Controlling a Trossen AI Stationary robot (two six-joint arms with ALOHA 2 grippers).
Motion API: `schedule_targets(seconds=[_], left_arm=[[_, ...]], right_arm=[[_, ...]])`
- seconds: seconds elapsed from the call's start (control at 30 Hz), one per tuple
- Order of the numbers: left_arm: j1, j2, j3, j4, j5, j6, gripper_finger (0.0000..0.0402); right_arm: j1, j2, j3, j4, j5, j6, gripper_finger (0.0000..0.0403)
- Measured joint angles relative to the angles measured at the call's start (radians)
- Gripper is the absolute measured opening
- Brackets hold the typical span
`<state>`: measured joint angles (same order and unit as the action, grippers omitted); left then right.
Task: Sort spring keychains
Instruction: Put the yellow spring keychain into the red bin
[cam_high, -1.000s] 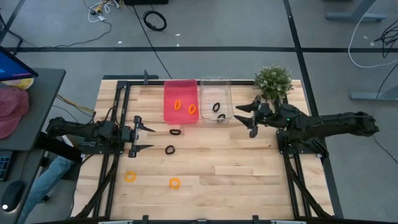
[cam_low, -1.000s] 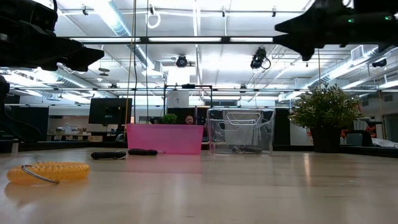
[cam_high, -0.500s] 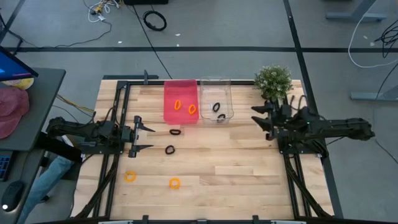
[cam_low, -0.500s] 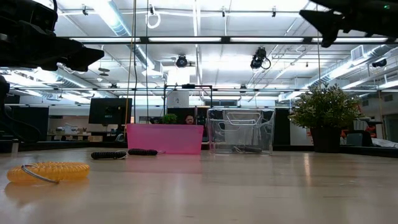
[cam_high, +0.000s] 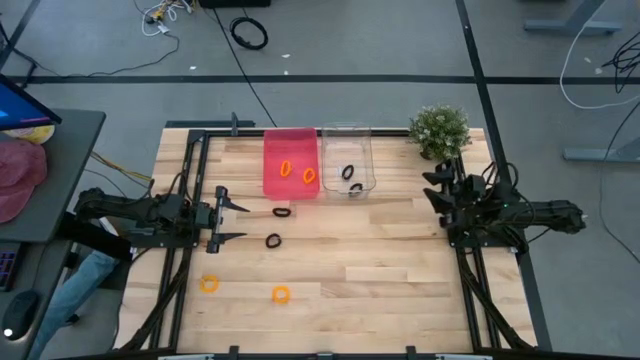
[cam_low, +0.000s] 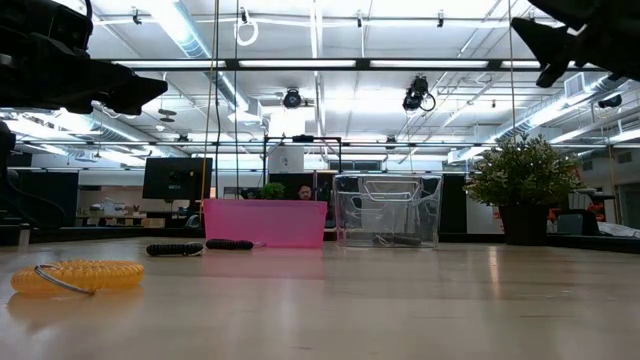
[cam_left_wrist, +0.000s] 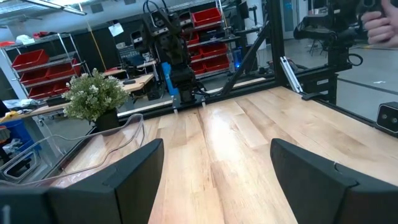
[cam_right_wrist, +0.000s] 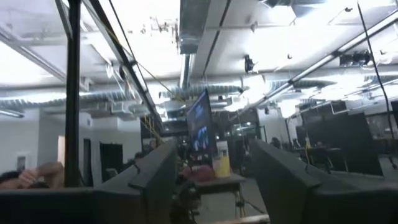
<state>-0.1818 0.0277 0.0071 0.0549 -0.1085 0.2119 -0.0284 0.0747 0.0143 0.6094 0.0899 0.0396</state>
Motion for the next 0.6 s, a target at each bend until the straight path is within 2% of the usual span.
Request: schedule_targets(seconds=[0.3,0.47,0.6], left_arm=[[0.000,0.000,0.000,0.000,0.000,0.000,0.0298],[0.000,0.000,0.000,0.000,0.000,0.000,0.0298],[0.000,0.000,0.000,0.000,0.000,0.000,0.0298]], right_arm=[[0.000,-0.008,0.002,-0.081,0.001,-0.022,0.0208],[-0.001,-0.074,0.003,-0.081,-0.002,-0.024,0.0208],[-0.001,-0.074,0.002,-0.103,0.005,-0.033,0.0208]])
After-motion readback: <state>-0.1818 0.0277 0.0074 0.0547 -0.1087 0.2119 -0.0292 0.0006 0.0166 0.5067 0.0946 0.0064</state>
